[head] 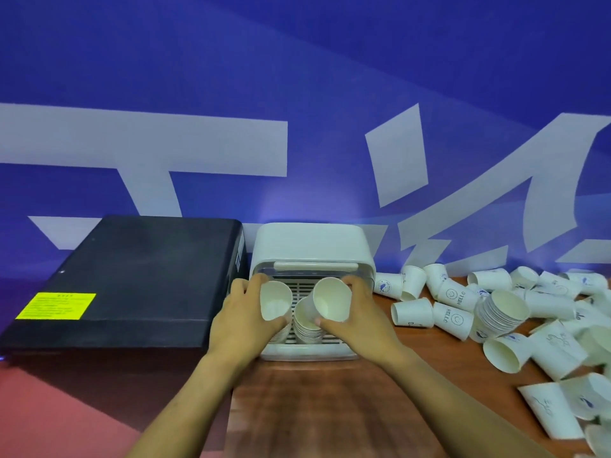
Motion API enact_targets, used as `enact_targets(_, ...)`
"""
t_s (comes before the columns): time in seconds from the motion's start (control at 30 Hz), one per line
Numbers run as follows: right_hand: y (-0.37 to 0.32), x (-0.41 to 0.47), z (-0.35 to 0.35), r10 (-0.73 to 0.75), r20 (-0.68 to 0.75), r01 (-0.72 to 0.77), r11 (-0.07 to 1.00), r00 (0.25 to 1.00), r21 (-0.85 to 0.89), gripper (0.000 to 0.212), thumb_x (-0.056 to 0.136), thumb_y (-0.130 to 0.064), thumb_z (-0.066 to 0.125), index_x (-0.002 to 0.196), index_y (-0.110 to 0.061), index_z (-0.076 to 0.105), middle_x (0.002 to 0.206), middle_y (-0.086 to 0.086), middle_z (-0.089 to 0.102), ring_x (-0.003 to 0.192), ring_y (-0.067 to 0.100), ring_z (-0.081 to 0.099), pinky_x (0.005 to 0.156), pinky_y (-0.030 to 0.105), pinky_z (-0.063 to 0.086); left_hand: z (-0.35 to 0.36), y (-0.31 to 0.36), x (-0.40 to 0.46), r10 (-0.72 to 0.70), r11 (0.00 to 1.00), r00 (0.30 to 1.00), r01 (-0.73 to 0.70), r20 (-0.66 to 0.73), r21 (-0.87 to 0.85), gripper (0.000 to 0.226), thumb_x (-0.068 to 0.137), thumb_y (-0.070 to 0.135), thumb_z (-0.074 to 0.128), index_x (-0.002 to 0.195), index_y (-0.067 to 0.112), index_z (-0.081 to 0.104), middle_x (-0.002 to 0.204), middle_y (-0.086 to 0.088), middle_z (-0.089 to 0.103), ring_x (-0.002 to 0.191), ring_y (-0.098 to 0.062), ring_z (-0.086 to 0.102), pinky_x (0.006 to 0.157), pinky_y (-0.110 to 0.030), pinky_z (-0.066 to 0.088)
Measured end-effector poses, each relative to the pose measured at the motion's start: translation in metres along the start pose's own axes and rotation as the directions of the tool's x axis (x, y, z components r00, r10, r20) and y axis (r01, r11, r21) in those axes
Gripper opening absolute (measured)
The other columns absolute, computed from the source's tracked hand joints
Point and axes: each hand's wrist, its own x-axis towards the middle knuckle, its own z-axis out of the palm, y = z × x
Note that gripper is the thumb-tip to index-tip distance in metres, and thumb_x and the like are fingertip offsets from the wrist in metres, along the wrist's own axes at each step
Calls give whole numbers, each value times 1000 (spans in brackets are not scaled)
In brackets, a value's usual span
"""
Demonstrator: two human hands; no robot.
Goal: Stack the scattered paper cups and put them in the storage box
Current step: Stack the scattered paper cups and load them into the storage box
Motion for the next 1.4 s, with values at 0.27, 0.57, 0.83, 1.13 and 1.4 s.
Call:
enact_targets(0.27,-2,10,15,48,32,-48,999,998,-17,75,70,-52,74,127,-28,33,132,-9,42,112,15,50,85,33,47,12,-4,12,-9,998,1000,7,22,59,70,78,51,68,134,33,31,127,4,38,110,-20,51,77,-32,49)
enact_targets(0.57,9,20,29,91,76,-89,996,993,-27,73,71,-53,71,128,-29,34,129,-13,42,116,12,48,85,31,46,30,-10,20,-71,994,991,60,115,93,65,79,48,64,133,32,32,127,3,36,111,-20,49,76,-32,51)
enact_targets(0.83,17,27,41,124,114,-119,992,986,-47,79,72,-51,72,135,-31,30,139,-14,38,123,13,44,93,32,44,43,-13,26,-92,990,987,77,131,116,68,78,48,66,135,30,32,128,3,36,113,-21,48,79,-32,49)
enact_targets(1.13,35,29,55,102,219,-85,993,970,-87,88,69,-54,73,141,-35,26,141,-10,34,121,14,48,96,35,45,65,-30,28,-102,984,965,62,243,167,89,80,50,64,150,27,14,145,2,28,123,-23,42,92,-35,46)
enact_targets(1.4,46,29,58,95,261,-71,993,961,-98,98,70,-56,71,148,-36,15,148,-8,29,131,14,41,103,38,42,74,-34,28,-106,985,957,65,269,159,92,81,45,63,151,25,6,157,-3,11,137,-27,27,103,-41,41)
